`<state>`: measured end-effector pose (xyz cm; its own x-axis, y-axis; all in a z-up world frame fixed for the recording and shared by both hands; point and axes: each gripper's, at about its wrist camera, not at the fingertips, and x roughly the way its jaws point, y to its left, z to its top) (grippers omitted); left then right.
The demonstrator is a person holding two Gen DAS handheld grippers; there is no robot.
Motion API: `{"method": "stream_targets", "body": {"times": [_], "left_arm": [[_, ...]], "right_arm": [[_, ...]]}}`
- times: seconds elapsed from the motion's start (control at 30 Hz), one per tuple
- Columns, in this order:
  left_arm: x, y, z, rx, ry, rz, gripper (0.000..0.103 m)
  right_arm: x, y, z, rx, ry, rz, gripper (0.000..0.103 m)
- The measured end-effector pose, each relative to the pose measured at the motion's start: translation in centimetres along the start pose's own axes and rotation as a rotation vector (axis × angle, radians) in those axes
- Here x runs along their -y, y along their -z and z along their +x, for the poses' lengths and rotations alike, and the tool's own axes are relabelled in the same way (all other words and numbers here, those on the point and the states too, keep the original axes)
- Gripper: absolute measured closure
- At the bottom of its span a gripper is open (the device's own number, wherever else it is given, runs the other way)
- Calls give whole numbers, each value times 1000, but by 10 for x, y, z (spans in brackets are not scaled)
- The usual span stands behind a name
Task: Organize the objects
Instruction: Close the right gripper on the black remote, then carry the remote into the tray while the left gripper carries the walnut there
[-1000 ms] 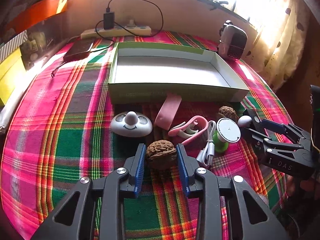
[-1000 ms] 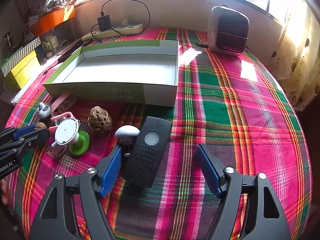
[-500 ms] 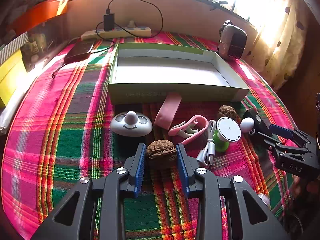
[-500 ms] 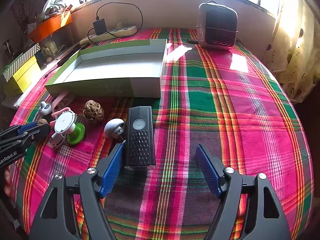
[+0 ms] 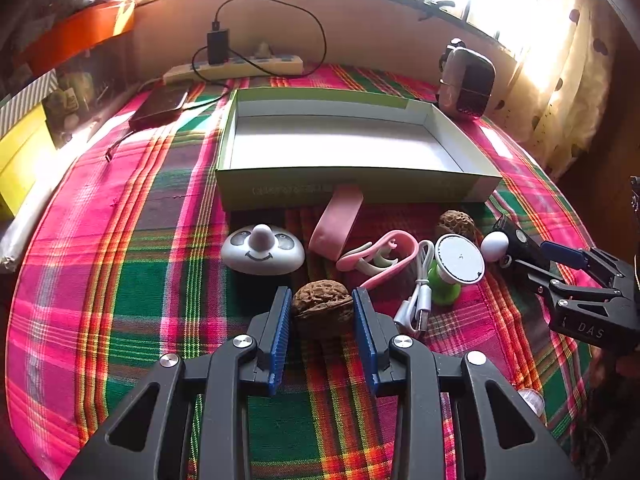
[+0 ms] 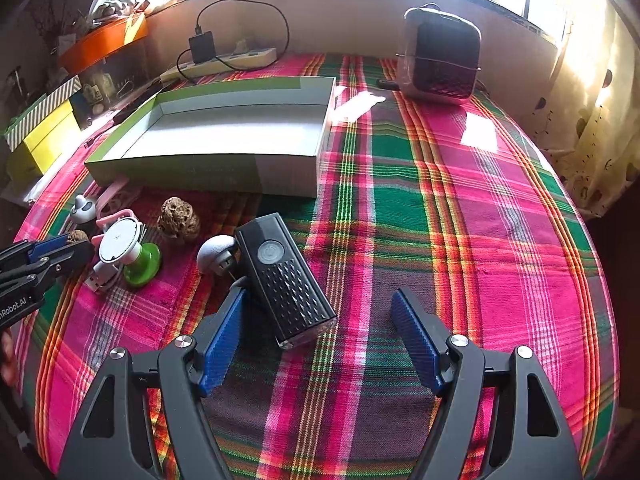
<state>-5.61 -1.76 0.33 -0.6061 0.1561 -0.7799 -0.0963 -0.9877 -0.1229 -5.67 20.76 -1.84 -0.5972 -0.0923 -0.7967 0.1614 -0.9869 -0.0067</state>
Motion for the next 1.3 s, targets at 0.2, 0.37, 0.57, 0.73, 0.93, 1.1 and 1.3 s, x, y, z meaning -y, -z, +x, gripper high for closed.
{"method": "stream_targets", "body": {"times": [0.2, 0.37, 0.57, 0.73, 0.93, 1.1, 1.3], "left_arm": [[1, -3, 3, 3, -8, -1, 73], [3, -3, 4, 5, -15, 1, 73], [5, -2, 5, 6, -20, 4, 74], [5, -2, 5, 7, -21, 5, 75], [6, -1, 5, 6, -24, 2, 75], [4, 0, 4, 2, -26, -4, 75], [2, 1, -1, -3, -40, -6, 75]], "right_arm": [[-2, -7, 4, 7, -3, -7, 38], [-4, -8, 4, 12, -11, -13, 48], [-6, -7, 2, 19, -17, -16, 64], [-6, -6, 1, 23, -19, -7, 75], [-8, -5, 1, 23, -20, -5, 75], [-8, -4, 0, 24, -19, 2, 75], [-8, -5, -7, 37, -18, 5, 75]]}}
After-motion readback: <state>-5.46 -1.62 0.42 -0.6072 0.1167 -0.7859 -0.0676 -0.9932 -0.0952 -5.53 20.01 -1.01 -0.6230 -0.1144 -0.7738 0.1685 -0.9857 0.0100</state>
